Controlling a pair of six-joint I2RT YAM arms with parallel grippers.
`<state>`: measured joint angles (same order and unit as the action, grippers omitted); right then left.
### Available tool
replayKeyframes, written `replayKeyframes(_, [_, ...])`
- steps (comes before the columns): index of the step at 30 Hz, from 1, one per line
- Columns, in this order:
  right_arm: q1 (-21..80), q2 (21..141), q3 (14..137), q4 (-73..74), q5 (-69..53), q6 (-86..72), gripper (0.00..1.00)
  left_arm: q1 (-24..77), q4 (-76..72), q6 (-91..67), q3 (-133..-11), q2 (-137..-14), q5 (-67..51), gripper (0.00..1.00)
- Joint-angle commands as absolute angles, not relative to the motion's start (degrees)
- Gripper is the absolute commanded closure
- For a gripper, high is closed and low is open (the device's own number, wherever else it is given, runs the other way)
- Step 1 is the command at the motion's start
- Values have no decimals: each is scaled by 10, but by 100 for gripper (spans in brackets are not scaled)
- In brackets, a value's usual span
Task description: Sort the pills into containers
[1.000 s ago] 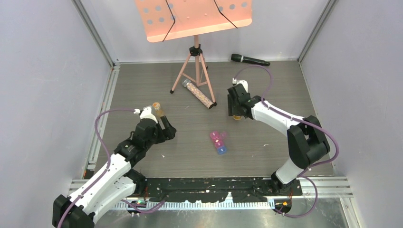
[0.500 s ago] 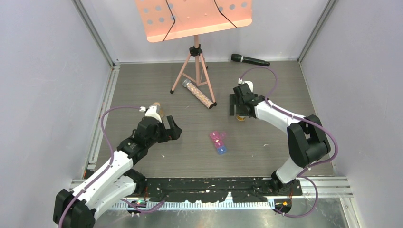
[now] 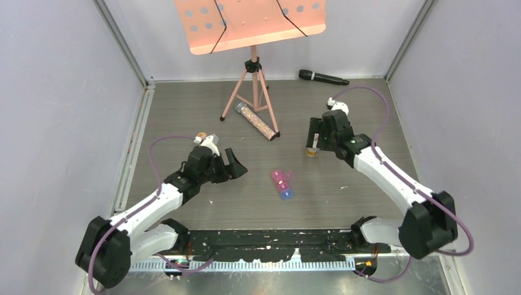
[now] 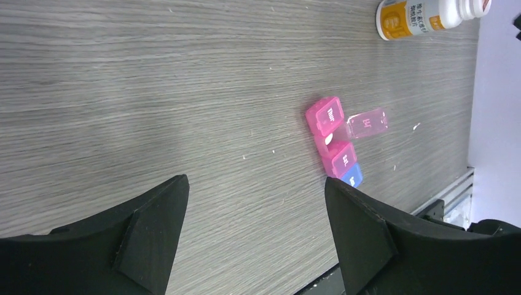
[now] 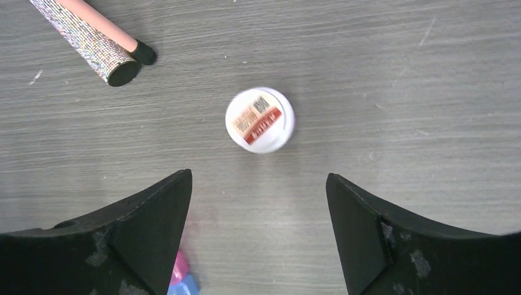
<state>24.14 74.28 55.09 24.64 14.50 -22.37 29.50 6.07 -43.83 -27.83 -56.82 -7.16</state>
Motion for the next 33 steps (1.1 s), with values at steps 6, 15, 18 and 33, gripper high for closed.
replayKeyframes(6, [230,600,448,285,67,-303,32,326,-88,-499,-296,-681,-129,18])
replayKeyframes(15, [230,589,340,199,-47,-357,42,383,-252,-562,-332,-864,-144,23])
replayKeyframes(18, [229,621,323,174,-60,-367,44,388,-316,-587,-338,-918,-143,27])
replayKeyframes(33, [229,725,294,69,-101,-385,53,415,-280,-613,-362,-973,-125,52])
